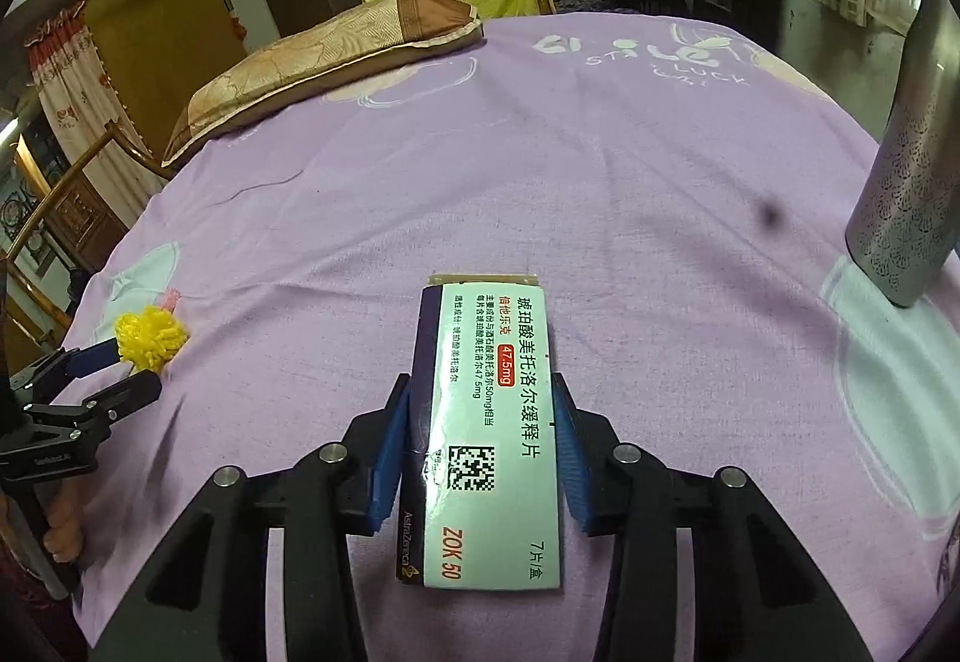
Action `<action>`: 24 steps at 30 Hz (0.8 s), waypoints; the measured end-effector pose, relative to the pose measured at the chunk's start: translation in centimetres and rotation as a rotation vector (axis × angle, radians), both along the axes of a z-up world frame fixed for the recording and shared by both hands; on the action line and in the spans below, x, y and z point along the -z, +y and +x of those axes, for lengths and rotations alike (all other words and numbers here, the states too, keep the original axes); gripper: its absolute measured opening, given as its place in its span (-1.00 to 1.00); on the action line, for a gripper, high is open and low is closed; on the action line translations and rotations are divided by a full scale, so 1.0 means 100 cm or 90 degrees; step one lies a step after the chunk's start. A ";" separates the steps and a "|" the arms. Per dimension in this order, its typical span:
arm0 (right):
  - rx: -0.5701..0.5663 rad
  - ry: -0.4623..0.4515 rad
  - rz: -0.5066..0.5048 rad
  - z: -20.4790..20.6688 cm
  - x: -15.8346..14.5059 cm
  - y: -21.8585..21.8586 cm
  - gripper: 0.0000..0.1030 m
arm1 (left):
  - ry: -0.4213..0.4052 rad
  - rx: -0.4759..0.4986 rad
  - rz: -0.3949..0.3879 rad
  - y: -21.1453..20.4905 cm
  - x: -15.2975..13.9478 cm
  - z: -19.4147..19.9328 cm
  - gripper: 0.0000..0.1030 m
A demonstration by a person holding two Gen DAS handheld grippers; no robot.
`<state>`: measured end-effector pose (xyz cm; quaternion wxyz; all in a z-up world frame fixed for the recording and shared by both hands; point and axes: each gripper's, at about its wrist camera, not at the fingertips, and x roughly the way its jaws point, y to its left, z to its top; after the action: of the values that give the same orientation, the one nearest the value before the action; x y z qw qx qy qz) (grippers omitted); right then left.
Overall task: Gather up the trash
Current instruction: 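Grasp the yellow mesh net with the left gripper while the right gripper grasps the white medicine box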
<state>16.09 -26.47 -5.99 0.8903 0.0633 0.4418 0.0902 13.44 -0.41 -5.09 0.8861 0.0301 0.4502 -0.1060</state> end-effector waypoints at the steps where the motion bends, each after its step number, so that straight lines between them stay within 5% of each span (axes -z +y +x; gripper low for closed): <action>1: 0.000 0.000 -0.001 0.000 0.000 0.001 -0.14 | 0.000 -0.001 0.000 0.000 0.000 0.000 0.76; 11: 0.002 0.005 -0.001 -0.001 0.000 0.000 -0.13 | 0.018 -0.001 -0.021 0.002 0.004 0.004 0.75; 18: -0.011 -0.019 -0.010 -0.005 -0.003 0.003 -0.14 | 0.001 0.030 -0.039 -0.004 -0.001 0.000 -0.22; 24: 0.001 -0.055 0.018 -0.024 -0.018 -0.002 -0.14 | -0.133 0.030 -0.015 -0.010 -0.034 -0.029 -0.23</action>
<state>13.66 -26.63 -4.14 0.9075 0.0722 0.4018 0.0986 10.52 -1.45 -1.65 0.9256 0.0411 0.3534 -0.1288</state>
